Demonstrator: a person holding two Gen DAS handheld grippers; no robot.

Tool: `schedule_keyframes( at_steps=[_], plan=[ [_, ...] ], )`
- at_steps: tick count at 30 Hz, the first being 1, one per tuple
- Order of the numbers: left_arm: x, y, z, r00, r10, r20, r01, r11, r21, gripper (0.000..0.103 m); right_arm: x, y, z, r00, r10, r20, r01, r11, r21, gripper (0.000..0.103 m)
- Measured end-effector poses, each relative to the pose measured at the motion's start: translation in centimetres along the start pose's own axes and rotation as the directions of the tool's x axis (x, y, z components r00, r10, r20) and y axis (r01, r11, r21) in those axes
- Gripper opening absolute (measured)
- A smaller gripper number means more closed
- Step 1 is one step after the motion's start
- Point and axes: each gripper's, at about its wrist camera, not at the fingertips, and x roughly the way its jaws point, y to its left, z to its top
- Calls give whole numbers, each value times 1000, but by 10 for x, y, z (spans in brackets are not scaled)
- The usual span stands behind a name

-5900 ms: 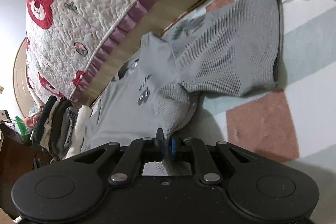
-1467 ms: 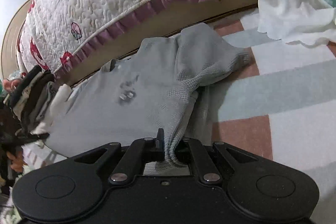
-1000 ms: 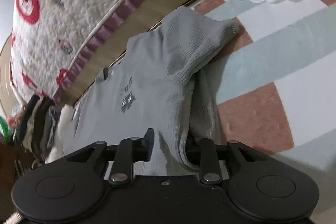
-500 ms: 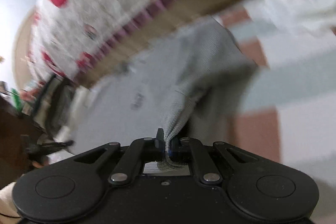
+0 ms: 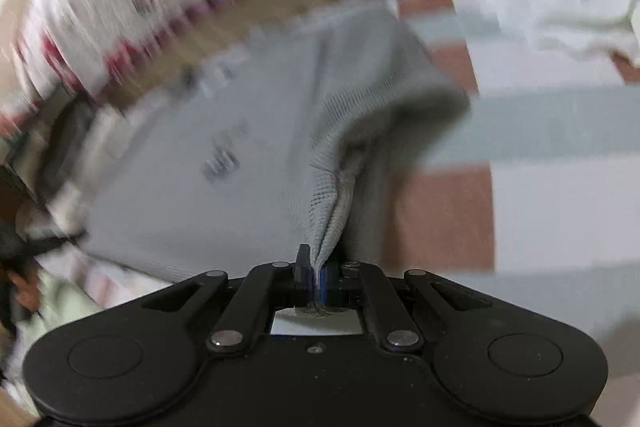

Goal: Fold clothes

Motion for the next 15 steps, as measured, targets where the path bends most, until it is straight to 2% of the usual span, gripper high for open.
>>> schedule_keyframes(
  at_steps=[5,9,12,15],
  plan=[
    [-16,-8,1,998,-20,61,19,1000,12,3,4,1,-2,999,-41,-33,40,999,-23,5],
    [-4,-7,0,1000,21,13,-21,1000,19,2,7,2,-3,996,-74,-58,72,997,-42,5],
    [-8,-13,2,1000,28,13,-28,999,26,2,7,4,-3,992,-99,-73,94,993,-67,4],
    [-13,-15,7,999,38,3,-38,998,50,2,-2,17,0,987,-140,-74,125,976,-178,4]
  ],
)
